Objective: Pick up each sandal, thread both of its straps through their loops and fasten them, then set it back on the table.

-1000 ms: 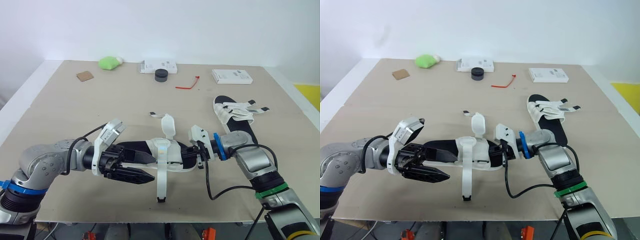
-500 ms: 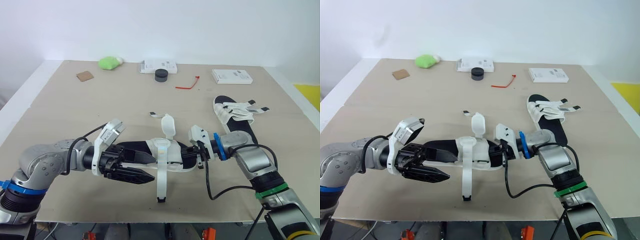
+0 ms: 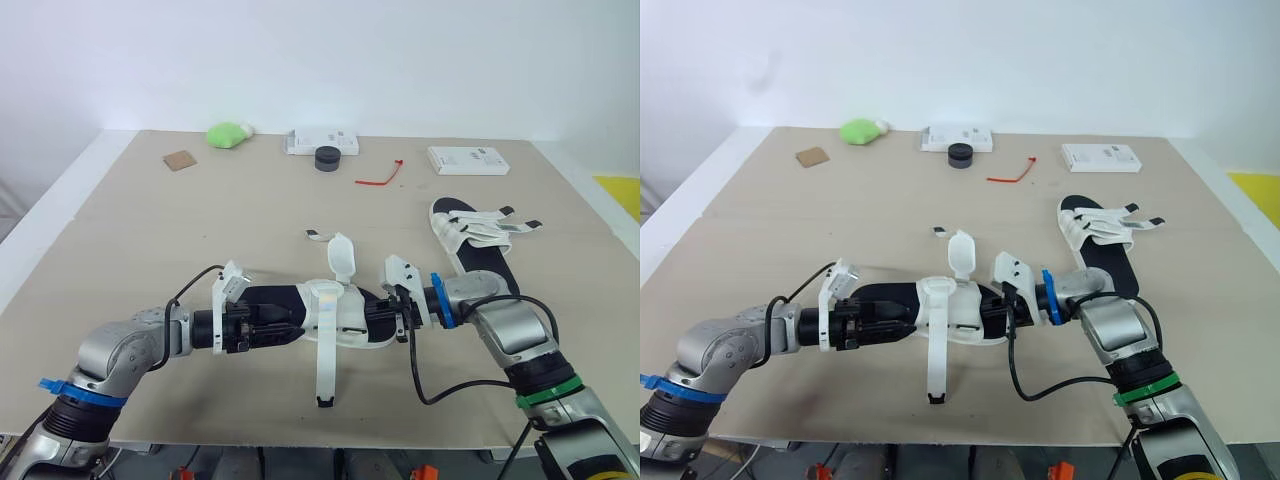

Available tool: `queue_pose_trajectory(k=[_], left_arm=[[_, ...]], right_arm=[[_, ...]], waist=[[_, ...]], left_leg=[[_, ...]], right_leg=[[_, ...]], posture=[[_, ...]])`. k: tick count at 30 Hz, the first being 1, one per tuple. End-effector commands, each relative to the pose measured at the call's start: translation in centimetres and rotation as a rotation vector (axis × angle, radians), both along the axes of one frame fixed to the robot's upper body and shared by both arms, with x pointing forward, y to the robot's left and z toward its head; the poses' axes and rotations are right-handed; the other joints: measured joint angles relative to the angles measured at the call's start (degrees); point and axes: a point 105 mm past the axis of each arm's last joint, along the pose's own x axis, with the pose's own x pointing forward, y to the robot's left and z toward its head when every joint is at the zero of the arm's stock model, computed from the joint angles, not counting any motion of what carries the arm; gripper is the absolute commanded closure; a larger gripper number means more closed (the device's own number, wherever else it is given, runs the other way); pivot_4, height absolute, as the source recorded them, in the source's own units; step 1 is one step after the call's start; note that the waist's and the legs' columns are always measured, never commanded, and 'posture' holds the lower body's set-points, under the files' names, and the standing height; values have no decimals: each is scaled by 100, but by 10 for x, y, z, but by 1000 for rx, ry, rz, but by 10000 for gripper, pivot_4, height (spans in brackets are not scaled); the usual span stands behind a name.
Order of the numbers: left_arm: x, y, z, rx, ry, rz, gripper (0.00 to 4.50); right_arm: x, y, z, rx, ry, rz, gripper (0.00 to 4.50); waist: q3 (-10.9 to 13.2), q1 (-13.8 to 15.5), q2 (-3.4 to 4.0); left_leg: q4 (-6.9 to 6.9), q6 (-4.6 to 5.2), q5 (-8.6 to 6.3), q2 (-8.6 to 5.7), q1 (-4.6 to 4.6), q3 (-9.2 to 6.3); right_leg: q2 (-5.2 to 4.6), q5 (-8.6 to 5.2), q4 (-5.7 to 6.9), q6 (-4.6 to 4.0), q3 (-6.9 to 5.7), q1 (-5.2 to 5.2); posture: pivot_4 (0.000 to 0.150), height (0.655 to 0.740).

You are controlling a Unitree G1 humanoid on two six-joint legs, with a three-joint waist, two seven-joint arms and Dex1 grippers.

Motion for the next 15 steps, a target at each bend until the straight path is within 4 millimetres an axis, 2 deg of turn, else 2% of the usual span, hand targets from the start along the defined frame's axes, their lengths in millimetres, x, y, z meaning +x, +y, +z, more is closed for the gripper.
queue_pose_trajectory(k=[1,15], left_arm=[[5,13,-21,83,55,74,7204],[5,13,-21,83,55,74,7204]], right_arm=[[-13,-2,-30,-68,116,0,45000],[-13,-2,-30,-68,117,0,45000]], waist=[[-5,0,8],[-9,0,14]], left_leg=[[0,0,0,0,0,0],[0,0,0,0,0,0]], right_leg=[[0,0,0,0,0,0],[1,0,0,0,0,0]], posture=[[1500,7400],[1500,7400]])
